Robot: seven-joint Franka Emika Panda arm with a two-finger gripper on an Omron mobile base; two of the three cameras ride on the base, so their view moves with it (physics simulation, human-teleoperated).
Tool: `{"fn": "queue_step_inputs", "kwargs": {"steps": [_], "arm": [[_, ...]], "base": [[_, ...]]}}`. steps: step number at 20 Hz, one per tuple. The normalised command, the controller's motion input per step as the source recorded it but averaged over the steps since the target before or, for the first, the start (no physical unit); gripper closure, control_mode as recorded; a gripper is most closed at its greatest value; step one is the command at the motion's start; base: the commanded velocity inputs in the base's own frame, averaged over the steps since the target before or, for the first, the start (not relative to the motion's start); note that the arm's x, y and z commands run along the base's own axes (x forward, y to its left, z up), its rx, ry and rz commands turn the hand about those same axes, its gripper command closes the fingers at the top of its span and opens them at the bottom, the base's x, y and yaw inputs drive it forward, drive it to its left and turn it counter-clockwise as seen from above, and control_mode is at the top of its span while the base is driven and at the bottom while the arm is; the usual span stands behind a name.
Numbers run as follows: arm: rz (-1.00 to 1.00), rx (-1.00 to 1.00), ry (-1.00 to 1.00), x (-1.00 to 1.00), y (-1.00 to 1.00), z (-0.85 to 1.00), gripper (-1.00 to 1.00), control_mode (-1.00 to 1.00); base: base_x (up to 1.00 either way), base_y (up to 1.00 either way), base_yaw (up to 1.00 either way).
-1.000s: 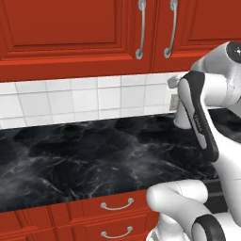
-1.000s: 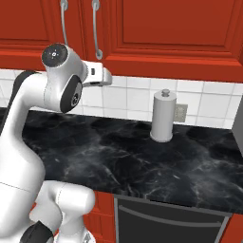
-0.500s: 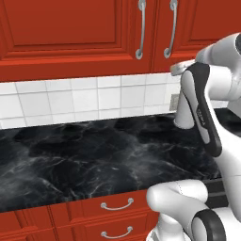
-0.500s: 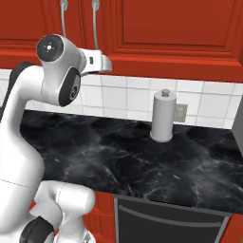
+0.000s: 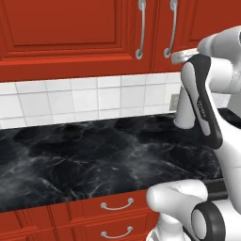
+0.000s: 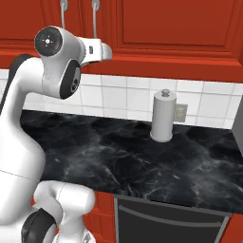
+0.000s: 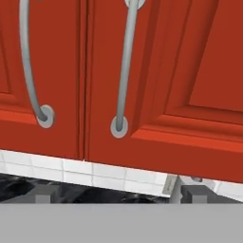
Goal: Move the bowls from the cabinet to the plates on the dining table.
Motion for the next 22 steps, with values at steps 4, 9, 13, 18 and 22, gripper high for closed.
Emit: {"fn": "queue_step_inputs", "kwargs": {"steps": [4,9,13,18,22], "arm": [[0.0,0.02,-0.05,0.3,0.03,0.15,-1.0,-1.0],[0.0,0.02,-0.02,0.31,0.03,0.18,-1.0,-1.0],[0.0,0.01,-0.03,0.3,0.03,0.16,-1.0,-1.0],[0.0,0.0,-0.03,0.3,0.03,0.09,-1.0,-1.0],[0.0,0.0,-0.03,0.38,0.02,0.0,-1.0,-1.0]], "base": [[0.0,0.0,0.0],[0.0,0.0,0.0],[0.0,0.0,0.0],[0.0,0.0,0.0],[0.0,0.0,0.0]]}}
